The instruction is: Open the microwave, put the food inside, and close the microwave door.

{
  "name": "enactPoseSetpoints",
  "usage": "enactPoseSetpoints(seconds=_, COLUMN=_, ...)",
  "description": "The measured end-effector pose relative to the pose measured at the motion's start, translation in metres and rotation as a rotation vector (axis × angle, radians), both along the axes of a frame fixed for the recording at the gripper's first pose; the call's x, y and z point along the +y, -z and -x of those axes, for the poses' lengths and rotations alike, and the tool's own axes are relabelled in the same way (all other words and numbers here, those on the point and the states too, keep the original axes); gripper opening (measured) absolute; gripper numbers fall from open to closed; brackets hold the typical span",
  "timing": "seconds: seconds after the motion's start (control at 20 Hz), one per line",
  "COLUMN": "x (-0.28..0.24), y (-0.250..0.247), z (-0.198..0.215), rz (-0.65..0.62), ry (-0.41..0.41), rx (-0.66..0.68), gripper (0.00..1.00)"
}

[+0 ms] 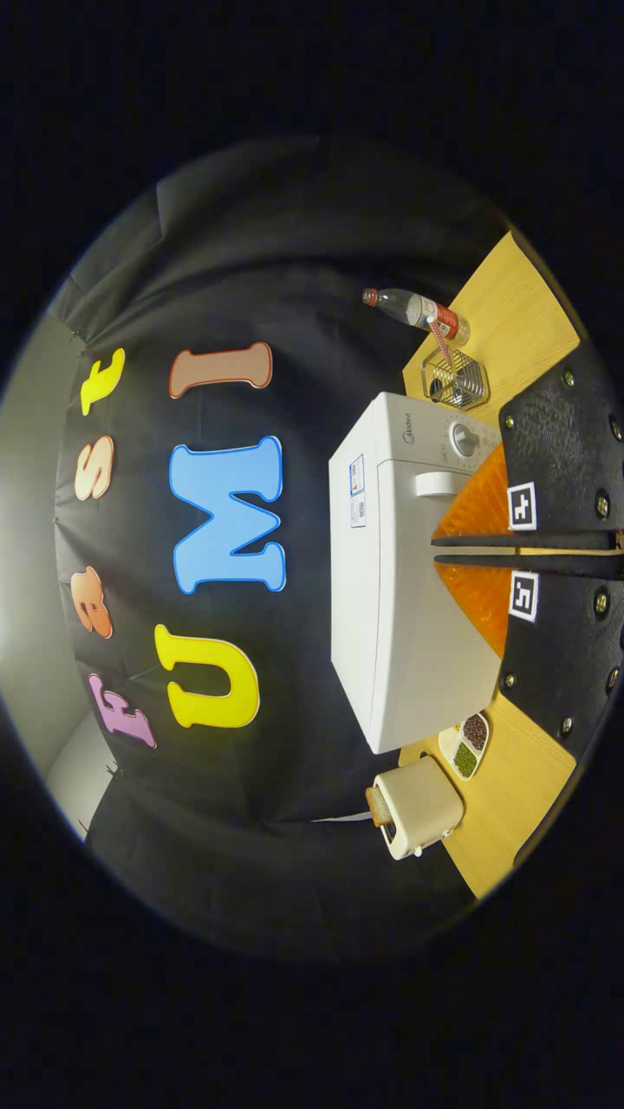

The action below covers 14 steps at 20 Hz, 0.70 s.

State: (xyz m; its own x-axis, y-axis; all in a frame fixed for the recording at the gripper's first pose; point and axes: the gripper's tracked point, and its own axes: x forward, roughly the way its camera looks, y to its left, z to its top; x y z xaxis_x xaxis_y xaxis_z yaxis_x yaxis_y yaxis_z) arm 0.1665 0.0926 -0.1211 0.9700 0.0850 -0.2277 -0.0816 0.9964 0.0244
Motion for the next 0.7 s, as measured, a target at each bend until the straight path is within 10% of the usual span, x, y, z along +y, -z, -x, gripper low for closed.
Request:
enactPoseSetpoints(seconds=0.6, x=-0.019, y=-0.036, z=0.117, rz=0.003, ry=0.003, rx=-0.049, gripper=0.04)
enactPoseSetpoints(seconds=0.7, x=-0.020, y=-0.038, z=0.131, rz=0.005, ry=-0.001, rx=-0.059, gripper=0.24)
